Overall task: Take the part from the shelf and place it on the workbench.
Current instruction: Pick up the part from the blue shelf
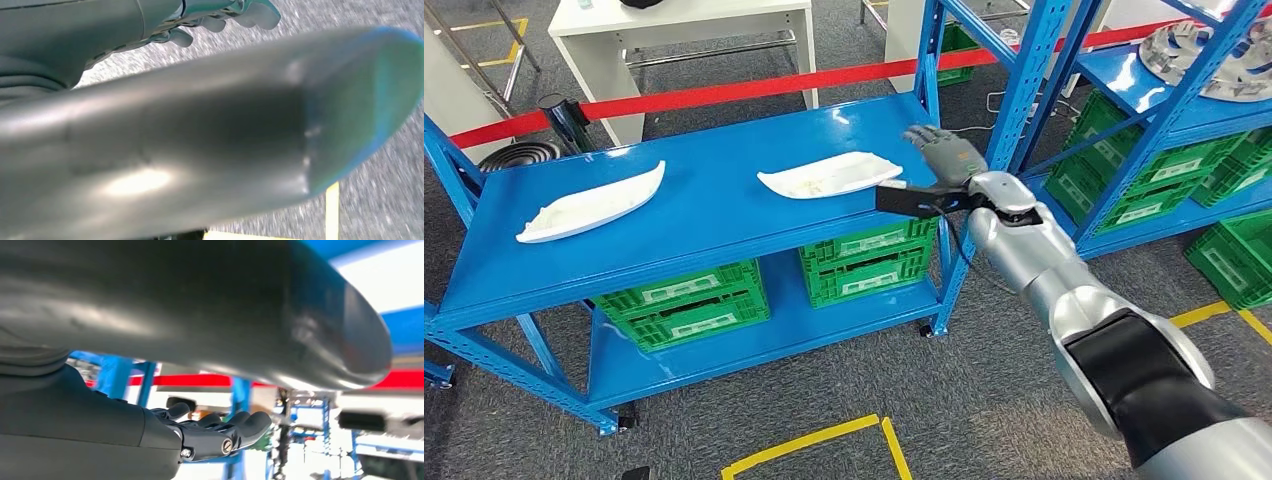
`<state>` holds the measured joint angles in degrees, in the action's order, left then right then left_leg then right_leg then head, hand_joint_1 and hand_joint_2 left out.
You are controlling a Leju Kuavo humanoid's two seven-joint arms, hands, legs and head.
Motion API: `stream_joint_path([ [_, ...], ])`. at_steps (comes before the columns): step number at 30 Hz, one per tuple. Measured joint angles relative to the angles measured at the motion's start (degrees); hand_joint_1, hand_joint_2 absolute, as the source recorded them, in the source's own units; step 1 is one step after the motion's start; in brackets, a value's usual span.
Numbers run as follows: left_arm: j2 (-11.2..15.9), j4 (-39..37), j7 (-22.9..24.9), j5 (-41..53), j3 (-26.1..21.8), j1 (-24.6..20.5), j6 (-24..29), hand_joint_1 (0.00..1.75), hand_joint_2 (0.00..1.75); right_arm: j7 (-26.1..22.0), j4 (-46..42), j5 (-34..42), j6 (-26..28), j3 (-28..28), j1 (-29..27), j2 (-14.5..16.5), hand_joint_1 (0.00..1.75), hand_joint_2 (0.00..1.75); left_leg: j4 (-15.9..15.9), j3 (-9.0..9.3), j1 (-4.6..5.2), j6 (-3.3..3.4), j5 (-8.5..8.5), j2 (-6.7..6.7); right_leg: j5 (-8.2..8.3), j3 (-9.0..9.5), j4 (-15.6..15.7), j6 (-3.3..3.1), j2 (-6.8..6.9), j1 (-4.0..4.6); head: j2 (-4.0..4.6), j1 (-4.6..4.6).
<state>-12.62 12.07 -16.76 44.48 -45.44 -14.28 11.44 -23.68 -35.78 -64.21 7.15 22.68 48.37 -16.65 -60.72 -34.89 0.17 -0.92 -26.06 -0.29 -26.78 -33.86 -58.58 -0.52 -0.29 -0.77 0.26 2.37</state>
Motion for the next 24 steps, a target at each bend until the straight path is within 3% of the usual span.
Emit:
stream_joint_path([
  [2,-0.08,-0.01,-0.34,0.28,0.19,-0.03,-0.74,0.00,0.00,1.05,2.23,-1.07,-0.01,1.67,-0.65,1.65,0.00,0.00,1.66,1.02,0.13,0.47,0.09,-0.12,0.16,-0.07,0.02,0.24,0.09,0.21,0.00,0.04],
  [6,-0.13,-0.01,-0.52,0.48,0.38,0.24,-1.20,0.00,0.00,1.61,6.16,-2.31,-2.35,4.23,-1.55,3.17,0.00,0.00,2.13,0.65,0.12,0.80,0.32,-0.52,0.43,-0.12,0.25,-0.46,0.39,0.40,0.00,0.10],
  [15,-0.04,-0.09,-1.26,0.72,0.55,0.88,-4.46,0.00,0.00,4.20,11.64,-4.85,-5.00,8.25,-4.12,3.51,0.00,0.00,1.92,0.27,0.25,1.46,0.49,-0.43,1.11,-0.15,0.90,0.87,0.40,0.28,0.00,0.09],
  [24,-0.02,-0.11,-2.32,0.59,1.04,1.31,-5.58,0.00,0.00,8.57,13.59,-9.31,-4.01,11.65,-5.08,1.67,0.00,0.00,1.93,0.15,0.23,1.45,0.57,-0.08,1.27,-0.46,0.82,1.17,0.17,0.33,0.00,0.08],
])
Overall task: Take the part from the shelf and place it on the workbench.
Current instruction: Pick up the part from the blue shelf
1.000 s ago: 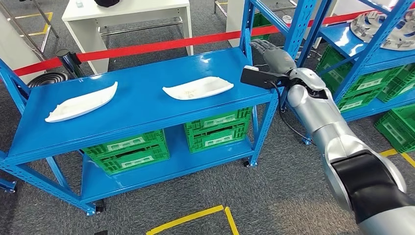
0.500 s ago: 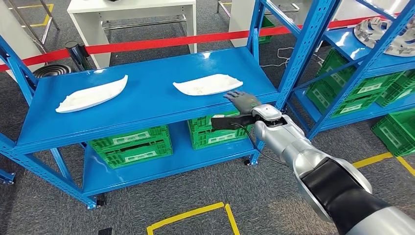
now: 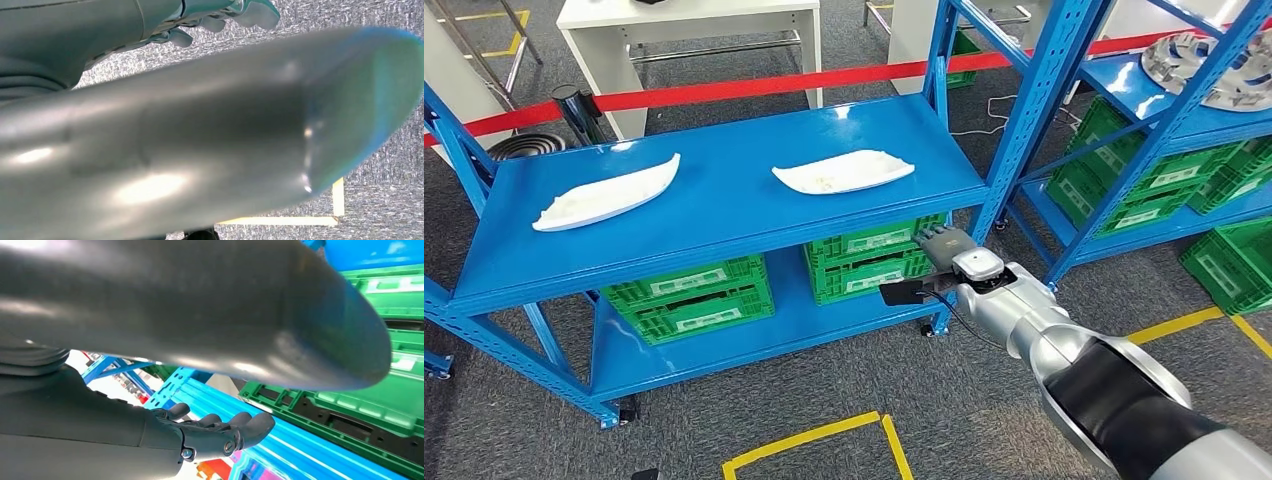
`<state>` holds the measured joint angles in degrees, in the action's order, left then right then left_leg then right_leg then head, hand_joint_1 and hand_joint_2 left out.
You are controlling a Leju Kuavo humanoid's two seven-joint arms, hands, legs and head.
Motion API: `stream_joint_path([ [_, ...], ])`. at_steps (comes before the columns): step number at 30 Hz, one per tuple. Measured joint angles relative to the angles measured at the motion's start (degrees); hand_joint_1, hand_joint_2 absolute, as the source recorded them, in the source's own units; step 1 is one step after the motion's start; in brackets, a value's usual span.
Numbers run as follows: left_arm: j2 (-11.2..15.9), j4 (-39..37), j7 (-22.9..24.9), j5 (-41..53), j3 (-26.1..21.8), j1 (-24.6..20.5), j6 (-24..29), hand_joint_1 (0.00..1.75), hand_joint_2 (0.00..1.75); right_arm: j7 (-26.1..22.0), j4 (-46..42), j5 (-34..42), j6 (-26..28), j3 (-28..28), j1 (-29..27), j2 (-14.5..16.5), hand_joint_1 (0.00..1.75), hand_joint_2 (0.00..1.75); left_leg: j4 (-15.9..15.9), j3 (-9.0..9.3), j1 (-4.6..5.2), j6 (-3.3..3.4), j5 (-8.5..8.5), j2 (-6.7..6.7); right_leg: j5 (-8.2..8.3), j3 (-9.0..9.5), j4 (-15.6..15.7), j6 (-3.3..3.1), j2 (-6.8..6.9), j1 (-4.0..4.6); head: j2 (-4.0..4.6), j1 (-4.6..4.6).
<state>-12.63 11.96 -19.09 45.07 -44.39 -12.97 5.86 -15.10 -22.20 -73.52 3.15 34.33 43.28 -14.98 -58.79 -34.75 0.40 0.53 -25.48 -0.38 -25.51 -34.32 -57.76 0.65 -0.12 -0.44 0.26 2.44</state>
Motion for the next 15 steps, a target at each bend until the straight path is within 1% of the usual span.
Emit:
stream_joint_path([
  [6,-0.01,0.00,-0.13,-0.07,0.01,0.11,0.00,0.00,0.00,0.16,0.17,-0.13,0.32,0.95,0.09,-0.53,0.00,0.00,0.02,-0.01,-0.03,-0.09,0.06,0.02,0.00,-0.10,-0.13,-0.01,-0.03,0.02,0.00,0.01],
  [9,0.01,0.00,-0.69,-0.31,0.00,0.25,-0.20,0.00,0.00,-1.54,0.13,2.31,1.18,0.94,0.60,-0.70,0.00,0.00,0.03,-0.03,-0.03,-0.11,0.08,0.03,0.00,-0.12,-0.19,-0.01,-0.05,0.02,0.00,0.01],
  [13,0.13,0.00,-1.77,-0.81,0.00,0.73,-0.52,0.00,0.00,-4.79,-2.69,7.97,2.40,-0.99,3.59,-1.65,0.00,0.00,0.01,-0.16,0.02,-0.10,0.18,0.05,0.05,-0.27,-0.26,0.01,-0.08,-0.04,0.00,0.01],
  [15,0.22,0.01,-2.05,-0.89,0.00,0.91,-0.54,0.00,0.00,-5.44,-5.75,9.56,1.07,-2.52,6.45,-2.39,0.00,0.00,0.00,-0.25,0.04,-0.08,0.25,0.06,0.11,-0.38,-0.27,0.04,-0.10,-0.06,0.00,0.00],
])
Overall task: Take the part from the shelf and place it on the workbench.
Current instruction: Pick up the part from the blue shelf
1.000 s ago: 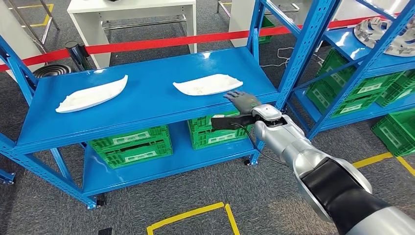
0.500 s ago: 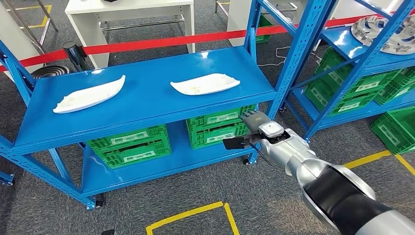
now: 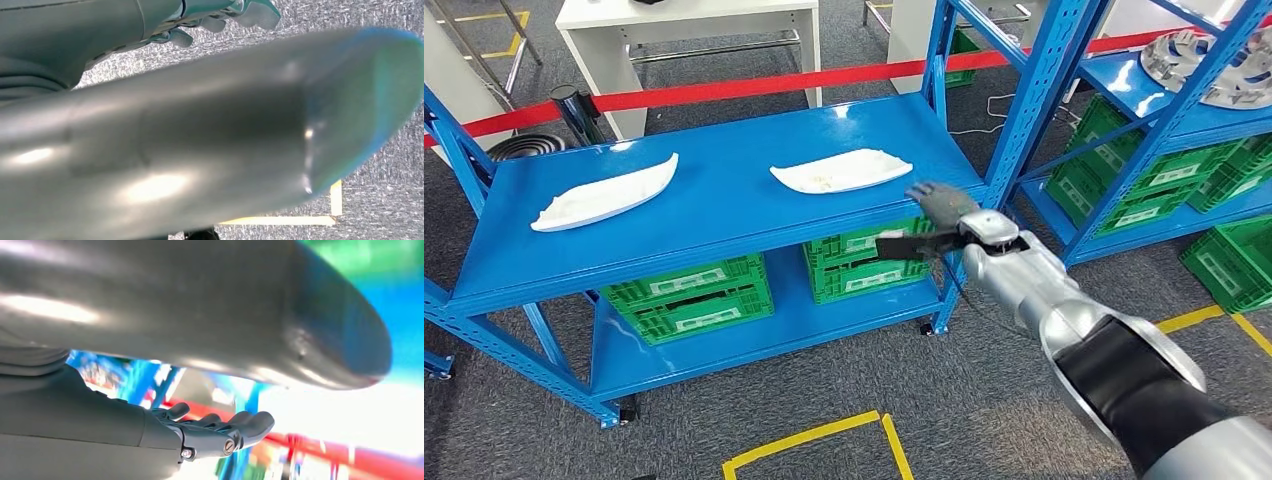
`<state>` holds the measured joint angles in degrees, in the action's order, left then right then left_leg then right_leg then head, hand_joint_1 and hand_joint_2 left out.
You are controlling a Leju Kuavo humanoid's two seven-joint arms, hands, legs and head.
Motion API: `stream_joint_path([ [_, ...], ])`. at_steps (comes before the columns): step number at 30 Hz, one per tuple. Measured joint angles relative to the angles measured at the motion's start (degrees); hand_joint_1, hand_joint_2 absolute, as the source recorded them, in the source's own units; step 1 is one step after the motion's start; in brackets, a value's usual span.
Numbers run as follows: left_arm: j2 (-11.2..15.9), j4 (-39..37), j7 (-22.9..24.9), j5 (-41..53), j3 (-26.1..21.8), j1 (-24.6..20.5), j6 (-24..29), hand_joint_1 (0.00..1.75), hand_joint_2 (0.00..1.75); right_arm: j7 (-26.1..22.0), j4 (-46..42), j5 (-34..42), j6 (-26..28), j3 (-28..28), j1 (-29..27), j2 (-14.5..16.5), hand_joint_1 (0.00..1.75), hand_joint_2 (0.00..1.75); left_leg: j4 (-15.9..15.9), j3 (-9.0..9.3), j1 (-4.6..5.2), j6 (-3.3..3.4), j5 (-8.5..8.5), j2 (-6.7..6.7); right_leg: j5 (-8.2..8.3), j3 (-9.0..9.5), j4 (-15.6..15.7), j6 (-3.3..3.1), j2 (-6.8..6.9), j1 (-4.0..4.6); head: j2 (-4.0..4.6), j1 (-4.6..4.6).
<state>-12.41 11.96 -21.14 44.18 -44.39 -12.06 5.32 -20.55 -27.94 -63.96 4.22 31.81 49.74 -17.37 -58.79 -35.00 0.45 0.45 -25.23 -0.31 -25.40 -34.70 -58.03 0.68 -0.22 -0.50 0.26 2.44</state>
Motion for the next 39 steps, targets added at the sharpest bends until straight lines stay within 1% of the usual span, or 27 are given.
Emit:
stream_joint_path([
  [6,0.20,0.03,-0.71,-0.27,0.00,0.03,-0.16,0.00,0.00,-2.61,-6.60,2.37,-7.77,-2.96,10.20,-1.48,0.00,0.00,-0.33,-0.37,0.35,0.27,0.00,-0.02,0.24,-0.23,0.05,0.40,0.01,-0.39,0.00,-0.02],
  [7,0.23,0.03,-0.72,-0.31,0.00,0.02,-0.16,0.00,0.00,-2.91,-7.15,2.46,-8.57,-3.16,11.68,-1.69,0.00,0.00,-0.23,-0.40,0.38,0.46,0.02,-0.02,0.43,-0.22,-0.12,0.54,0.01,-0.41,0.00,-0.02],
  [9,0.22,0.03,-0.67,-0.35,0.00,0.03,-0.16,0.00,0.00,-3.22,-8.10,2.58,-9.63,-3.39,14.10,-2.24,0.00,0.00,0.24,-0.11,0.28,1.12,0.03,0.00,0.80,-0.33,-0.74,0.89,0.04,-0.46,0.00,-0.01],
  [10,0.21,0.03,-0.65,-0.37,0.00,0.04,-0.16,0.00,0.00,-3.33,-8.50,2.66,-9.93,-3.45,15.06,-2.54,0.00,0.00,0.53,0.14,0.16,1.45,0.10,0.03,0.55,-0.57,-1.52,1.06,0.04,-0.48,0.00,0.00],
  [11,0.19,0.03,-0.62,-0.39,0.00,0.03,-0.16,0.00,0.00,-3.45,-8.80,2.78,-10.14,-3.50,15.91,-2.81,0.00,0.00,0.69,0.38,0.04,1.70,0.15,0.06,-0.40,-1.22,-2.88,1.14,0.05,-0.50,0.00,0.03],
  [12,0.15,0.03,-0.61,-0.42,0.00,0.02,-0.16,0.00,0.00,-3.56,-9.03,2.95,-10.29,-3.53,16.58,-3.10,0.00,0.00,0.78,0.50,-0.05,1.83,0.23,0.09,-1.96,-2.34,-5.19,1.24,0.05,-0.55,0.00,0.04],
  [14,0.08,0.02,-0.53,-0.47,0.00,0.06,-0.16,0.00,0.00,-3.75,-9.35,3.58,-10.35,-3.53,17.14,-3.69,0.00,0.00,0.71,0.44,-0.07,1.90,0.25,0.14,-5.67,-5.69,-12.16,1.48,0.03,-0.54,0.00,0.08],
  [15,0.02,0.01,-0.43,-0.49,0.00,0.12,-0.15,0.00,0.00,-3.78,-9.46,3.93,-10.33,-3.53,17.02,-4.03,0.00,0.00,0.64,0.41,-0.11,1.85,0.21,0.16,-6.79,-7.12,-14.97,1.62,0.04,-0.59,0.00,0.08],
  [16,-0.04,0.00,-0.27,-0.50,0.00,0.18,-0.13,0.00,0.00,-3.80,-9.57,4.23,-10.28,-3.53,16.78,-4.39,0.00,0.00,0.53,0.39,-0.17,1.73,0.13,0.17,-6.89,-7.71,-15.97,1.69,0.06,-0.67,0.00,0.09],
  [17,-0.08,-0.01,-0.13,-0.51,0.00,0.21,-0.10,0.00,0.00,-3.80,-9.68,4.43,-10.20,-3.53,16.56,-4.71,0.00,0.00,0.34,0.38,-0.28,1.54,-0.02,0.17,-5.90,-7.21,-14.73,1.74,0.09,-0.78,0.00,0.08],
  [19,-0.11,0.00,0.14,-0.51,0.00,0.20,-0.03,0.00,0.00,-3.80,-9.98,4.69,-10.05,-3.53,16.40,-5.33,0.00,0.00,-0.23,0.39,-0.51,0.94,-0.53,0.23,-2.38,-3.75,-7.49,1.78,0.30,-0.99,0.00,0.07],
  [20,-0.11,0.02,0.23,-0.50,0.00,0.18,0.03,0.00,0.00,-3.80,-10.11,4.77,-9.99,-3.53,16.39,-5.57,0.00,0.00,-0.52,0.39,-0.57,0.55,-0.81,0.28,-1.79,-2.33,-4.29,1.60,0.45,-0.91,0.00,0.10],
  [21,-0.11,0.04,0.33,-0.50,0.00,0.16,0.09,0.00,0.00,-3.76,-10.19,4.82,-9.96,-3.53,16.36,-5.79,0.00,0.00,-0.69,0.37,-0.58,0.11,-1.08,0.35,-1.70,-1.46,-2.26,1.34,0.59,-0.75,0.00,0.13],
  [23,-0.12,0.08,0.46,-0.49,0.00,0.14,0.19,0.00,0.00,-3.68,-10.28,4.86,-9.94,-3.53,16.27,-6.17,0.00,0.00,-1.01,0.51,-0.53,-0.78,-1.30,0.50,-2.13,-1.26,-1.51,0.34,0.60,-0.45,0.00,0.22],
  [25,-0.11,0.11,0.54,-0.47,0.00,0.13,0.27,0.00,0.00,-3.63,-10.45,4.89,-9.93,-3.53,16.24,-6.46,0.00,0.00,-1.68,0.54,-0.58,-1.56,-1.56,0.57,-1.41,-0.67,-1.51,-0.61,0.36,-0.61,0.00,0.22],
  [26,-0.10,0.13,0.58,-0.42,0.00,0.08,0.37,0.00,0.00,-3.60,-10.54,4.91,-9.93,-3.53,16.32,-6.56,0.00,0.00,-2.73,0.10,-0.63,-1.86,-1.92,0.54,-1.51,-0.28,-1.53,-1.05,0.26,-0.70,0.00,0.12],
  [27,-0.10,0.14,0.65,-0.35,0.00,0.03,0.50,0.00,0.00,-3.55,-10.64,4.94,-9.95,-3.53,16.42,-6.63,0.00,0.00,-4.52,-0.97,-0.68,-2.11,-2.57,0.53,-1.67,0.13,-1.52,-1.39,0.16,-0.74,0.00,0.05],
  [28,-0.10,0.15,0.76,-0.26,0.00,-0.01,0.64,0.00,0.00,-3.50,-10.70,4.97,-9.99,-3.53,16.49,-6.69,0.00,0.00,-7.44,-2.74,-0.73,-2.28,-3.53,0.52,-1.98,0.49,-1.51,-1.65,0.06,-0.71,0.00,-0.01],
  [30,-0.11,0.13,1.08,-0.15,0.00,0.01,0.83,0.00,0.00,-3.44,-10.70,5.02,-10.12,-3.53,16.38,-6.89,0.00,0.00,-14.07,-7.31,-0.74,-2.47,-5.69,0.51,-2.80,1.32,-1.52,-1.89,-0.15,-0.58,0.00,-0.05],
  [31,-0.11,0.12,1.22,-0.14,0.00,0.04,0.86,0.00,0.00,-3.44,-10.70,5.06,-10.19,-3.53,16.25,-6.97,0.00,0.00,-15.89,-9.02,-0.73,-2.43,-6.17,0.50,-3.31,1.88,-1.52,-1.93,-0.26,-0.51,0.00,-0.06],
  [32,-0.11,0.11,1.32,-0.14,0.00,0.06,0.88,0.00,0.00,-3.45,-10.70,5.09,-10.23,-3.53,16.15,-7.05,0.00,0.00,-15.65,-9.74,-0.71,-2.26,-5.73,0.49,-3.88,2.57,-1.52,-1.93,-0.34,-0.45,0.00,-0.07],
  [33,-0.11,0.10,1.37,-0.14,0.00,0.07,0.89,0.00,0.00,-3.45,-10.70,5.14,-10.24,-3.53,16.12,-7.08,0.00,0.00,-13.42,-9.43,-0.66,-1.98,-4.26,0.48,-4.51,3.39,-1.51,-1.88,-0.41,-0.41,0.00,-0.05],
  [35,-0.10,0.10,1.42,-0.14,0.00,0.08,0.89,0.00,0.00,-3.46,-10.69,5.20,-10.25,-3.53,16.13,-7.12,0.00,0.00,-5.92,-7.33,-0.36,-1.18,1.00,0.42,-5.86,4.99,-1.46,-1.64,-0.44,-0.36,0.00,-0.07],
  [36,-0.09,0.10,1.42,-0.14,0.00,0.06,0.89,0.00,0.00,-3.48,-10.68,5.22,-10.28,-3.53,16.15,-7.15,0.00,0.00,-2.93,-6.40,-0.16,-0.85,2.78,0.39,-6.41,5.56,-1.29,-1.39,-0.49,-0.35,0.00,-0.09],
  [37,-0.09,0.11,1.43,-0.14,0.00,0.05,0.92,0.00,0.00,-3.48,-10.68,5.25,-10.34,-3.52,16.13,-7.17,0.00,0.00,-1.01,-5.75,0.05,-0.53,3.94,0.37,-6.79,6.00,-0.94,-1.05,-0.54,-0.37,0.00,-0.12],
  [38,-0.09,0.11,1.44,-0.14,0.00,0.05,1.00,0.00,0.00,-3.49,-10.69,5.30,-10.40,-3.51,16.10,-7.26,0.00,0.00,-0.24,-5.39,0.19,-0.26,4.04,0.38,-6.76,6.35,-0.77,-0.65,-0.60,-0.34,0.00,-0.14],
  [39,-0.10,0.13,1.44,-0.14,0.00,-0.01,1.09,0.00,0.00,-3.53,-10.71,5.40,-10.46,-3.51,16.13,-7.35,0.00,0.00,0.13,-4.73,0.23,0.08,3.65,0.40,-6.50,6.56,-0.63,-0.27,-0.66,-0.35,0.00,-0.18],
])
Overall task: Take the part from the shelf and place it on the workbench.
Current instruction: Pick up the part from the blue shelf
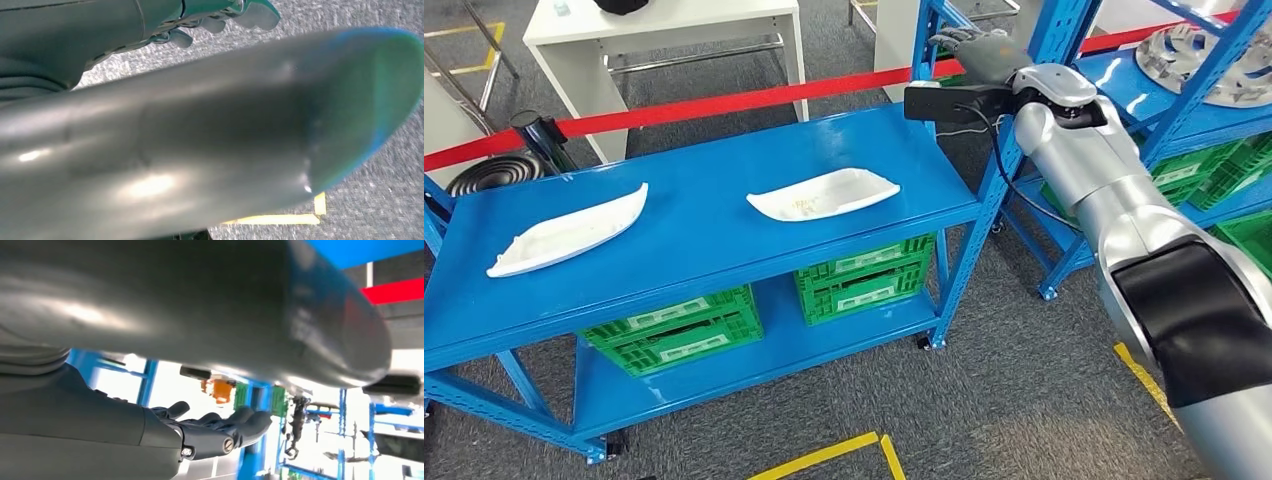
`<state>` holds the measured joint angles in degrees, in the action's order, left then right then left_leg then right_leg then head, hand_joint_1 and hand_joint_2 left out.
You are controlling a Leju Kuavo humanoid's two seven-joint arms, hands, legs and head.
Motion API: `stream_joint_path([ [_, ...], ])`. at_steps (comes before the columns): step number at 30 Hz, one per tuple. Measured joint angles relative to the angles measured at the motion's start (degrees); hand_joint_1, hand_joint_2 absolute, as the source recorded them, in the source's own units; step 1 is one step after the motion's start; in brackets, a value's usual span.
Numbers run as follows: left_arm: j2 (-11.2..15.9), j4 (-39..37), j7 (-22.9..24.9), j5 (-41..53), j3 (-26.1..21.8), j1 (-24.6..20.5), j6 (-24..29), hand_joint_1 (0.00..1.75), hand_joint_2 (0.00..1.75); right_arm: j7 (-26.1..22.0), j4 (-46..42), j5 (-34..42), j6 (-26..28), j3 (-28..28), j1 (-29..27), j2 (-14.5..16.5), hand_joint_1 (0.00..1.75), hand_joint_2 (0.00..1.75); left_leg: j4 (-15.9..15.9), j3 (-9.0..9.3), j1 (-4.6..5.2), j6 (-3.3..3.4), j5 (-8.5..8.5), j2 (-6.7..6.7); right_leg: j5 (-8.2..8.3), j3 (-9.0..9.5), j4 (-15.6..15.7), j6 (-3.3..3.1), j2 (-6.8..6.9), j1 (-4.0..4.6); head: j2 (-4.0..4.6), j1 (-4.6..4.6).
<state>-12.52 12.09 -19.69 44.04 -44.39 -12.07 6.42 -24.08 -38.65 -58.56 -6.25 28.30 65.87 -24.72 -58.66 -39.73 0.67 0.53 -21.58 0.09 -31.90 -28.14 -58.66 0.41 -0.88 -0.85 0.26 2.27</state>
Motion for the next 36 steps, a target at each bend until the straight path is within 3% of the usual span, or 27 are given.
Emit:
stream_joint_path([
  [2,-0.04,0.03,0.09,-0.01,0.00,-0.07,0.17,0.00,0.00,-0.13,-0.07,0.30,-0.15,0.00,-0.03,-0.41,0.00,0.00,0.79,1.49,-0.14,0.72,-0.18,-0.08,1.12,-0.78,-2.36,0.46,0.16,-0.06,0.00,0.05],
  [4,-0.10,0.05,0.24,-0.07,0.00,-0.18,0.27,0.00,0.00,-0.35,-0.11,0.67,-0.46,0.00,-0.07,-0.97,0.00,0.00,1.31,2.91,-0.34,1.27,-0.87,-0.29,1.24,-4.65,-8.49,0.70,0.39,-0.16,0.00,0.13],
  [6,-0.16,0.05,0.42,-0.16,0.00,-0.18,0.57,0.00,0.00,-0.55,-0.11,0.97,-0.73,0.02,-0.41,-1.53,0.00,0.00,1.36,4.05,-0.38,1.53,-1.85,-0.53,-1.70,-9.63,-14.17,1.06,0.48,-0.18,0.00,0.21],
  [7,-0.20,0.05,0.54,-0.22,0.00,-0.11,0.87,0.00,0.00,-0.61,-0.11,1.08,-0.77,0.05,-0.68,-1.74,0.00,0.00,1.32,4.67,-0.38,1.53,-2.41,-0.66,-3.57,-11.48,-15.18,1.24,0.50,-0.19,0.00,0.25],
  [9,-0.30,0.04,0.90,-0.53,0.00,0.00,1.85,0.00,0.00,-0.69,-0.10,1.22,-0.76,0.21,-1.02,-1.91,0.00,0.00,1.15,5.82,-0.38,1.44,-3.48,-0.79,-4.57,-13.00,-13.47,1.47,0.54,-0.21,0.00,0.30],
  [11,-0.38,0.04,1.17,-0.86,0.00,-0.01,2.53,0.00,0.00,-0.71,-0.10,1.29,-0.75,0.34,-1.09,-1.94,0.00,0.00,1.02,6.39,-0.38,1.36,-4.03,-0.84,-3.63,-13.08,-11.39,1.57,0.57,-0.21,0.00,0.32],
  [14,-0.42,0.04,1.21,-0.91,0.00,-0.02,2.65,0.00,0.00,-0.71,-0.10,1.31,-0.75,0.37,-1.08,-1.94,0.00,0.00,0.98,6.49,-0.38,1.34,-4.13,-0.84,-3.18,-12.99,-10.80,1.58,0.58,-0.22,0.00,0.31],
  [15,-0.43,0.04,1.32,-1.06,0.00,-0.04,2.93,0.00,0.00,-0.71,-0.09,1.32,-0.74,0.40,-1.05,-1.94,0.00,0.00,0.91,6.67,-0.39,1.29,-4.33,-0.85,-2.12,-12.77,-9.61,1.58,0.59,-0.22,0.00,0.31],
  [17,-0.48,0.04,1.68,-1.63,-0.03,-0.06,3.97,0.00,0.00,-0.72,-0.03,1.34,-0.73,0.54,-0.99,-1.94,0.00,0.00,0.69,7.12,-0.38,1.10,-4.99,-0.87,2.05,-11.93,-5.50,1.50,0.69,-0.24,0.00,0.32],
  [18,-0.50,0.04,2.11,-2.16,-0.20,-0.10,5.27,0.00,0.00,-0.84,0.25,1.37,-0.67,0.95,-1.02,-1.65,0.00,0.00,0.50,7.39,-0.32,0.72,-5.66,-0.90,4.92,-11.36,-3.01,1.13,0.75,-0.09,0.00,0.36],
  [19,-0.56,0.02,2.90,-2.64,-0.51,-0.25,6.99,0.00,0.00,-0.94,0.74,1.45,-0.32,1.67,-1.23,-0.74,0.00,0.00,0.48,7.62,-0.21,0.80,-6.20,-0.83,7.01,-10.80,-1.29,0.61,0.67,0.03,0.00,0.41],
  [20,-0.67,0.00,3.84,-3.11,-0.89,-0.44,8.71,0.00,0.00,-1.02,1.29,1.52,0.09,2.44,-1.48,0.31,0.00,0.00,0.54,7.82,-0.10,0.91,-6.68,-0.74,8.51,-10.33,-0.07,0.08,0.59,0.15,0.00,0.44],
  [21,-0.78,-0.02,4.87,-3.50,-1.29,-0.69,10.32,0.00,0.00,-1.02,1.89,1.58,0.63,3.29,-1.80,1.58,0.00,0.00,0.62,8.06,0.00,1.03,-7.05,-0.65,8.98,-10.03,0.31,-0.43,0.46,0.28,0.00,0.47],
  [22,-0.91,-0.04,5.71,-3.64,-1.55,-0.96,11.26,0.00,0.00,-0.81,2.36,1.60,1.25,3.91,-2.20,2.77,0.00,0.00,0.81,8.21,0.06,1.42,-7.10,-0.54,8.97,-9.83,0.43,-0.66,0.35,0.24,0.00,0.47],
  [28,-1.33,-0.04,5.21,-2.24,-1.75,-2.03,11.69,0.00,0.00,0.73,4.55,0.33,4.39,6.59,-5.62,7.94,0.00,0.00,0.95,8.33,0.06,1.46,-7.32,-0.49,8.79,-9.77,0.41,-0.83,0.33,0.24,0.00,0.46],
  [31,-1.58,-0.05,5.16,-1.87,-1.73,-2.13,11.09,0.00,0.00,1.42,5.77,-1.10,5.60,8.27,-6.38,11.24,0.00,0.00,1.13,8.37,0.05,1.27,-7.24,-0.40,8.96,-9.60,0.56,-0.55,0.36,0.23,0.00,0.48],
  [33,-1.86,-0.04,4.82,-1.71,-1.67,-2.19,10.18,0.00,0.00,2.14,6.60,-2.28,5.90,9.55,-6.61,13.86,0.00,0.00,2.15,9.23,-0.45,0.70,-6.58,-0.19,8.86,-9.70,0.41,-0.19,0.31,0.35,0.00,0.53],
  [34,-2.05,-0.04,4.62,-1.63,-1.63,-2.26,9.70,0.00,0.00,2.40,7.12,-2.85,5.89,10.29,-6.68,15.39,0.00,0.00,2.70,9.71,-0.71,0.49,-6.19,-0.03,8.17,-10.21,-0.71,0.02,0.32,0.43,0.00,0.63],
  [36,-2.42,-0.06,4.39,-1.55,-1.60,-2.38,9.09,0.00,0.00,2.53,8.31,-3.69,5.46,11.79,-7.09,18.15,0.00,0.00,3.16,10.19,-0.90,0.41,-5.81,0.21,5.36,-12.76,-6.37,0.50,0.47,0.35,0.00,0.82],
])
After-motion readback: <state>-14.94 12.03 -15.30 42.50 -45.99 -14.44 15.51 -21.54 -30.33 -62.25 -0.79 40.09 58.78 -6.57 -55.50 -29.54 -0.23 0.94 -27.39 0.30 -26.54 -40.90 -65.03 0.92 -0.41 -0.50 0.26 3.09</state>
